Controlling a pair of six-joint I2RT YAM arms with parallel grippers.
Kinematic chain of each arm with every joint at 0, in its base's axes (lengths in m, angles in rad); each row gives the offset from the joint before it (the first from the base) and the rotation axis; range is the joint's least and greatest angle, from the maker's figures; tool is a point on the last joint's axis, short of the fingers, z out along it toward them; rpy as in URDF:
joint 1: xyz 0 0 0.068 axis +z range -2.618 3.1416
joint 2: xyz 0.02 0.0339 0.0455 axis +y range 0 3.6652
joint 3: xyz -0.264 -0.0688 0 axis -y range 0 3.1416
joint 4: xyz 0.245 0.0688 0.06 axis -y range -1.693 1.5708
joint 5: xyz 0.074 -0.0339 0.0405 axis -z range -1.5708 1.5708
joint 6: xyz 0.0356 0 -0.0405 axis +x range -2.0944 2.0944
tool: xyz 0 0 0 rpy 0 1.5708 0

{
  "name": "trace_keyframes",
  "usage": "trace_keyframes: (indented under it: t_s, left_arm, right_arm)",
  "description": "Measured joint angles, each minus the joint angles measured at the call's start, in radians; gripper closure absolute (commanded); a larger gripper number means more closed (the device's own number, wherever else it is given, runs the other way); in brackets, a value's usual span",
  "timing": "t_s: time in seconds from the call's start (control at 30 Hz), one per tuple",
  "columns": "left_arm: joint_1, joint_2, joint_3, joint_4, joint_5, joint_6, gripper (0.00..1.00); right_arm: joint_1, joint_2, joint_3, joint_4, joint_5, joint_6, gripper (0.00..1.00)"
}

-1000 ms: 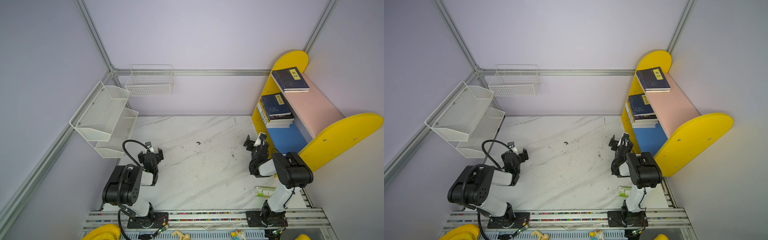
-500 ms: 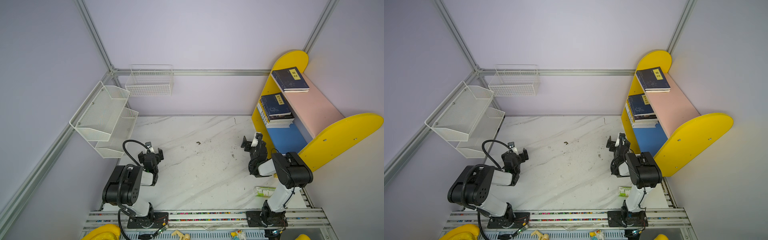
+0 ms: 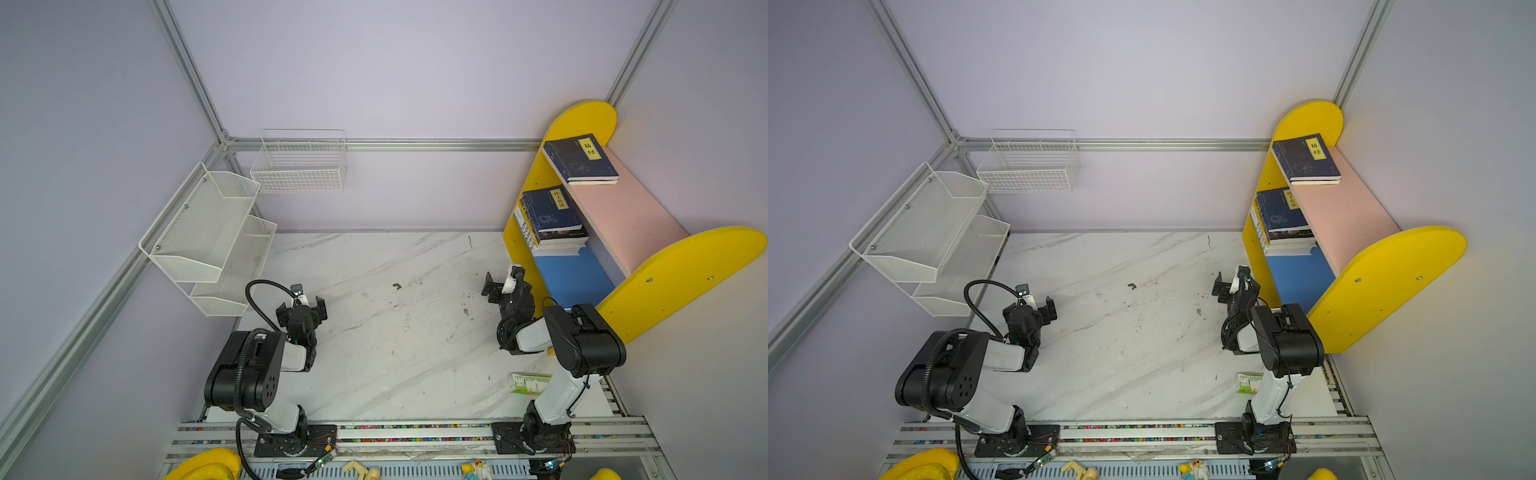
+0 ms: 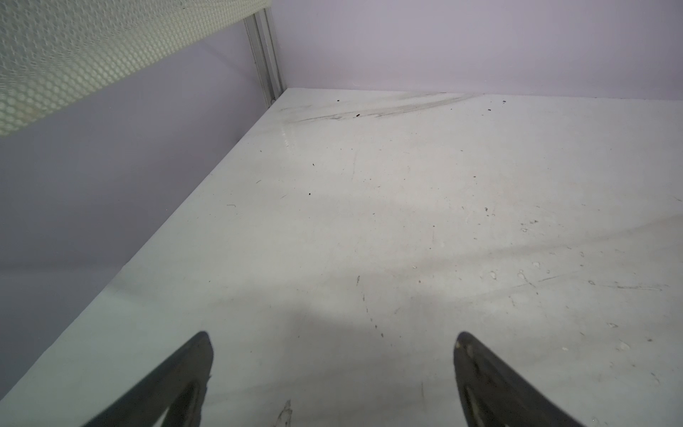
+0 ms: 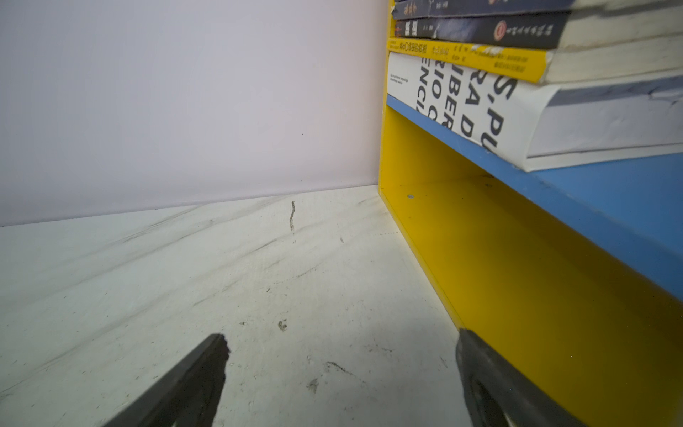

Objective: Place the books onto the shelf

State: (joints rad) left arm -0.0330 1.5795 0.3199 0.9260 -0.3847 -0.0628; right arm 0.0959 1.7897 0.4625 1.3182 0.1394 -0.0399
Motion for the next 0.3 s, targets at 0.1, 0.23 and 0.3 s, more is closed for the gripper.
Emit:
trace_keyframes:
  t_s: [0.1,0.23,0.3]
  left_arm:
    - [0.000,0.000,0.000,0.000,0.000,0.000,0.00]
    - [0.000,0.000,0.000,0.000,0.000,0.000,0.00]
    - [0.000,0.000,0.000,0.000,0.000,0.000,0.00]
  right_arm:
    - [0.000,0.000,0.001,-0.006,-0.004,0.002,0.03]
    - [-0.006,0.000,0.003,-0.022,-0.019,0.004,0.03]
    - [-0.007,0.000,0.003,-0.022,-0.023,0.003,0.03]
